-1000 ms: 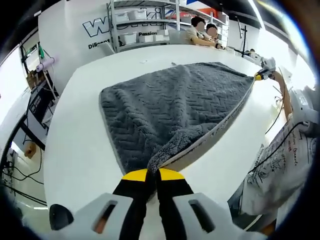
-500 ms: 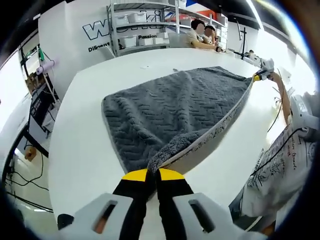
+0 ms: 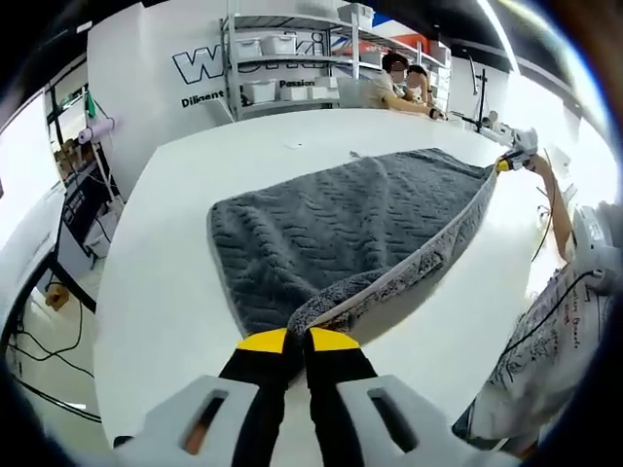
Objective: Fold the towel on the table until its edges align and the towel forms a compact rectangular stack.
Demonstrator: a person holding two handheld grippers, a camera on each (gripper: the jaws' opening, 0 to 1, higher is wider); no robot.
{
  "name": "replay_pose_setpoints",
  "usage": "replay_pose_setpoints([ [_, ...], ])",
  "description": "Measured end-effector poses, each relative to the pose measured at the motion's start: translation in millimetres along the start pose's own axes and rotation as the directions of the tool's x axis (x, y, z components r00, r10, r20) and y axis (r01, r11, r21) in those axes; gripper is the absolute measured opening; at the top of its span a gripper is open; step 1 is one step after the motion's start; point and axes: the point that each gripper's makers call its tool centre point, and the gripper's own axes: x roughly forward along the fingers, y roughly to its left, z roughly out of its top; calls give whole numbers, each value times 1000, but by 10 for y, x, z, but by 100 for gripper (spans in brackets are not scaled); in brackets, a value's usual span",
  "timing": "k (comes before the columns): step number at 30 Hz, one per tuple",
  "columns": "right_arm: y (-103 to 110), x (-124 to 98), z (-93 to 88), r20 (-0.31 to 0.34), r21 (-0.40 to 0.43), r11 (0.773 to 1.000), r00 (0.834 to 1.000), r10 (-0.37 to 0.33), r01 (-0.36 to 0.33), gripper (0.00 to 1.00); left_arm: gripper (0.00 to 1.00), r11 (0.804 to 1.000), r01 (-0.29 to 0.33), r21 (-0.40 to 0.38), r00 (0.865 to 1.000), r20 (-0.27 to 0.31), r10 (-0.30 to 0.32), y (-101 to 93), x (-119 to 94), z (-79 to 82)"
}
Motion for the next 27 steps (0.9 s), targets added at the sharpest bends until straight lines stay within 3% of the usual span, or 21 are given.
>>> replay_pose_setpoints([
  [17, -219, 181, 184, 24, 1, 1000, 1000, -9, 9, 4, 8, 999, -34, -8, 998, 57, 34, 137, 150, 238],
  [27, -399, 346, 288, 41, -4, 997, 996, -73, 73, 4, 7, 999, -52, -14, 996, 68, 52, 218, 333, 351],
])
